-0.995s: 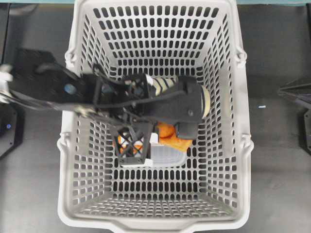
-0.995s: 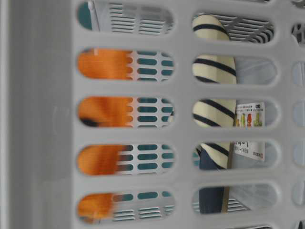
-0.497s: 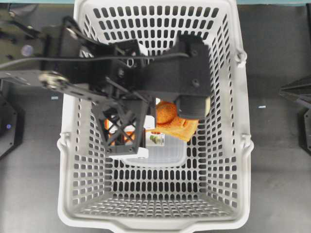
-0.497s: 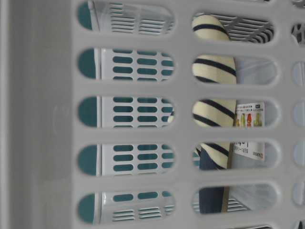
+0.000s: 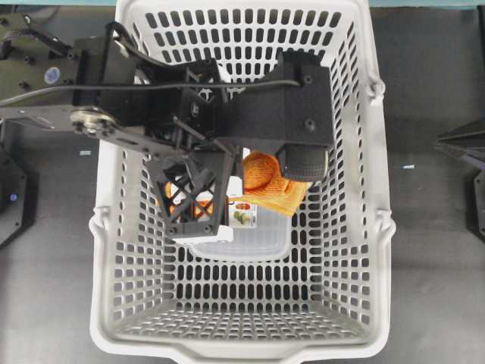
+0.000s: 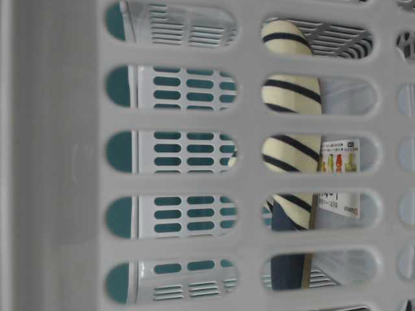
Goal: Pick up the orange cloth from the shopping basket with the left arm.
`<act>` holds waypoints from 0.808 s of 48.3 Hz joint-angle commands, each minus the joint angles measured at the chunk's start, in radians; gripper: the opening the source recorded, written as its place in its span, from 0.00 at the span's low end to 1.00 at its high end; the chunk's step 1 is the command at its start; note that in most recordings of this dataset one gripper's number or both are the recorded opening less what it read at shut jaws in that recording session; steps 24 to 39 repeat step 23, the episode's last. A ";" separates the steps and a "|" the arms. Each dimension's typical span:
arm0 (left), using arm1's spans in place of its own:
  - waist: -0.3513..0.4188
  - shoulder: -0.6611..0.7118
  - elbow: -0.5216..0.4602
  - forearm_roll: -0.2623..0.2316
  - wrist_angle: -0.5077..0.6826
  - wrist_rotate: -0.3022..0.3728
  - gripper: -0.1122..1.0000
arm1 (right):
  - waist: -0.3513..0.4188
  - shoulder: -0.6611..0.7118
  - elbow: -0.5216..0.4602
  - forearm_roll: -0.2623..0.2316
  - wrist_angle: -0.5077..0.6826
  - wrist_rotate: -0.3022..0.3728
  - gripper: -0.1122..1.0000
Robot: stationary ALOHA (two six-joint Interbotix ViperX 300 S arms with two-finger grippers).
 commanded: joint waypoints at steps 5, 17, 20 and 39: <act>0.000 -0.017 -0.005 0.003 -0.003 0.002 0.23 | 0.000 0.005 -0.008 0.003 -0.009 0.002 0.09; 0.000 -0.017 -0.002 0.003 -0.003 0.002 0.23 | 0.000 0.005 -0.008 0.003 -0.011 0.002 0.10; 0.000 -0.017 0.000 0.003 -0.003 0.002 0.23 | 0.000 0.005 -0.008 0.003 -0.009 0.002 0.10; 0.000 -0.017 0.000 0.003 -0.003 0.002 0.23 | 0.000 0.005 -0.008 0.003 -0.009 0.002 0.10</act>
